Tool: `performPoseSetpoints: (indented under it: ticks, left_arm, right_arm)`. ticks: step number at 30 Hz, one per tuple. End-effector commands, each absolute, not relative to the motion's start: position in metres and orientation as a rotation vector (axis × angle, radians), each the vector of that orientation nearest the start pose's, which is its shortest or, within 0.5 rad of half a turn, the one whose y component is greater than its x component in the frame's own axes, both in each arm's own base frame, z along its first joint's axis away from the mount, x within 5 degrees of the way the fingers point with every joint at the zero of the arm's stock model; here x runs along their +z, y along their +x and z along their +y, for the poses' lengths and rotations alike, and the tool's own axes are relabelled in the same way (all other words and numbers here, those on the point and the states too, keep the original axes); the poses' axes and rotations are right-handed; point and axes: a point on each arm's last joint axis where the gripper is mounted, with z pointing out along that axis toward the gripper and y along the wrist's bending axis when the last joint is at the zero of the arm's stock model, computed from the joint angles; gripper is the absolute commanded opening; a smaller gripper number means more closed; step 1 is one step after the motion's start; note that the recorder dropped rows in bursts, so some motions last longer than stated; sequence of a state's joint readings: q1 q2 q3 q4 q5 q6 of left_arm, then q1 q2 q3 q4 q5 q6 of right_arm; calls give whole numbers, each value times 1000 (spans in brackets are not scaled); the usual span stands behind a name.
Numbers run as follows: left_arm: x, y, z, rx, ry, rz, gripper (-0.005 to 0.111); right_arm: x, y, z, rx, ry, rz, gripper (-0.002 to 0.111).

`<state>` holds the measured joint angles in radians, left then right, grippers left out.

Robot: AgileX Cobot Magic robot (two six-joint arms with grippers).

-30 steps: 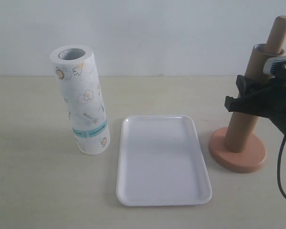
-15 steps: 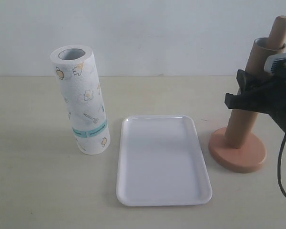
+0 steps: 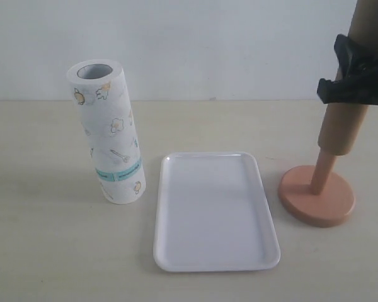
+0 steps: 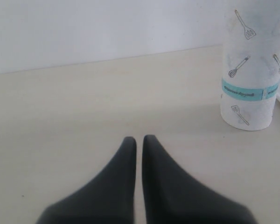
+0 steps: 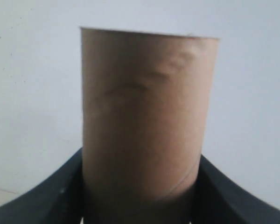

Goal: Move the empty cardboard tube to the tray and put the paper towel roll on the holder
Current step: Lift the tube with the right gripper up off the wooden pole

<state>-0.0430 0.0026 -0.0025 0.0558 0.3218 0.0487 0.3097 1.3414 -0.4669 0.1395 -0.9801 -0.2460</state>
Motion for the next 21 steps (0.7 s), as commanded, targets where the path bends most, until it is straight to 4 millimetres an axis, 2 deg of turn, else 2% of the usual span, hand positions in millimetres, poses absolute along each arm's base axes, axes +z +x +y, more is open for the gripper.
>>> performPoseSetpoints:
  ticks: [1,4,9,15,21]
  left_arm:
    - [185,54,-1,50,109,1795,4]
    - [185,54,-1,50,109,1795,4]
    - [185,54,-1,50,109,1795,4]
    - [185,54,-1,50,109,1795,4]
    - [185,54,-1,50,109,1795,4]
  right_arm:
    - [292,238,65,27,-219,1267,3]
    - [323,233,64,37,-191,1167,3]
    - [371,241,68,67,-189,1154,3]
    - [426,245,71,6,-235,1084,3]
    - [458,243,71,-35,-258,1037,3]
